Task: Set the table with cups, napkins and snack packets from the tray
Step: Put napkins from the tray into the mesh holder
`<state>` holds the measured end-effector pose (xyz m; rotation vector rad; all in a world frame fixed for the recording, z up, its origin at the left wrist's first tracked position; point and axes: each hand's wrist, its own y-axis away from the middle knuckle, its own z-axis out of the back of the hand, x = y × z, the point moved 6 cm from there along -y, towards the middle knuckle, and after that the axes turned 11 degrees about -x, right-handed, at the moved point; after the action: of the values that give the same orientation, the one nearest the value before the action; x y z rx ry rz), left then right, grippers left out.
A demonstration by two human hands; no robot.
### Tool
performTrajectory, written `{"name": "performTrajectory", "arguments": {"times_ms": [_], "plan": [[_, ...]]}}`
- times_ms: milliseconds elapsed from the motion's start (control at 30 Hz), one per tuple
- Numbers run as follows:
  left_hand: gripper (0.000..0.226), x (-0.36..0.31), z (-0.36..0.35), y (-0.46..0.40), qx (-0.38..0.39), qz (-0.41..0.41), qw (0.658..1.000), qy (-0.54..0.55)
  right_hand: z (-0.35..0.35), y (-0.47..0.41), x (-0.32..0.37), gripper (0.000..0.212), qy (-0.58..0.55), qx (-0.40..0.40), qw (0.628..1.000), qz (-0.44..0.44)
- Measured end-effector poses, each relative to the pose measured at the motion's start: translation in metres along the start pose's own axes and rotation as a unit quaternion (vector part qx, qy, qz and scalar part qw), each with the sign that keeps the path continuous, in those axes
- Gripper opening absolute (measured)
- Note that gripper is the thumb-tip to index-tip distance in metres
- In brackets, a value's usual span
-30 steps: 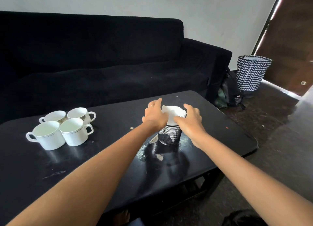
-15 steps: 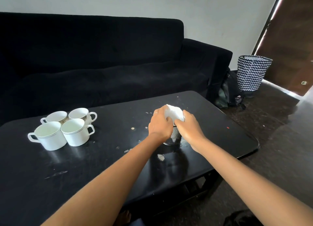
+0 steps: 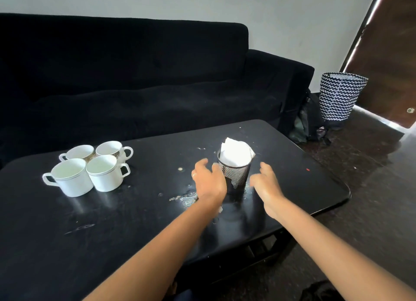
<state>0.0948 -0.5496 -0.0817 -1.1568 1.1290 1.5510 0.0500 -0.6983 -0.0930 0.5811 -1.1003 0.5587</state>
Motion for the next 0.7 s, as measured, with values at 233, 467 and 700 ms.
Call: {"name": "performTrajectory", "arguments": {"times_ms": [233, 467, 700], "plan": [[0.046, 0.032, -0.004, 0.022, 0.083, 0.057, 0.994, -0.029, -0.023, 0.011, -0.016, 0.054, -0.004, 0.051, 0.998, 0.025], [0.058, 0.037, 0.013, 0.01, 0.085, 0.015, 0.996, -0.01, -0.033, 0.024, -0.019, 0.077, -0.01, 0.016, 0.998, 0.057], [0.055, 0.045, 0.044, -0.009, 0.014, -0.038, 0.999, 0.015, -0.054, 0.038, -0.018, 0.054, 0.038, 0.036, 0.992, 0.118]]}}
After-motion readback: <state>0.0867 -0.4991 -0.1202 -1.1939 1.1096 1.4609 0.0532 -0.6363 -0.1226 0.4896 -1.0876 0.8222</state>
